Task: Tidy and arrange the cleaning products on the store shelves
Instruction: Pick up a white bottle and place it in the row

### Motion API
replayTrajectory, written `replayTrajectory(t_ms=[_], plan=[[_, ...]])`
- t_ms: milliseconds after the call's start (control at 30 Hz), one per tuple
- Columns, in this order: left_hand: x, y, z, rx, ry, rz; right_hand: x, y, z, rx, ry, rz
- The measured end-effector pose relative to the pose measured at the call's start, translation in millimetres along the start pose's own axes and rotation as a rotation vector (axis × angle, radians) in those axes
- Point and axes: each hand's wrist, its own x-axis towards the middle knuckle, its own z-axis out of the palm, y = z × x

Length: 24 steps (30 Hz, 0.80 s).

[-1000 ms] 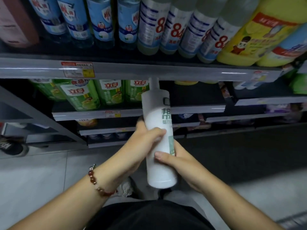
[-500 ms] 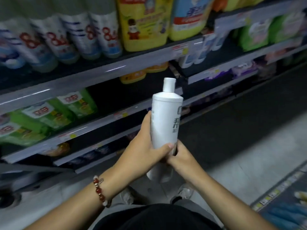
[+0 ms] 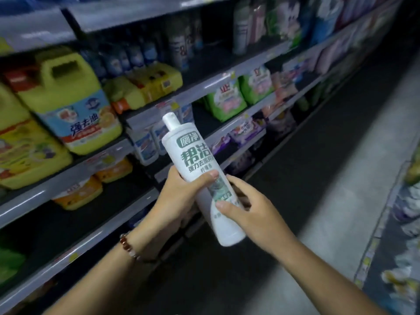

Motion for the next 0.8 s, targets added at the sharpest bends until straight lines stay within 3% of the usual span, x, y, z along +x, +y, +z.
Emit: replayTrajectory(t_ms=[200, 500, 667, 800], plan=[[51, 85, 10, 0.052, 0.130, 0.250, 69, -49, -45, 0.057, -0.085, -0.164], [124, 174, -12, 0.078, 0.308, 0.534, 173, -146, -82, -0.119, -0.178, -0.480], [170, 218, -12, 0.289, 0.313, 0.610, 224, -178, -115, -0.135, -0.110, -0.661], [201, 240, 4, 0.293, 0.309, 0.631, 267, -189, -141, -0.118, -0.061, -0.743]])
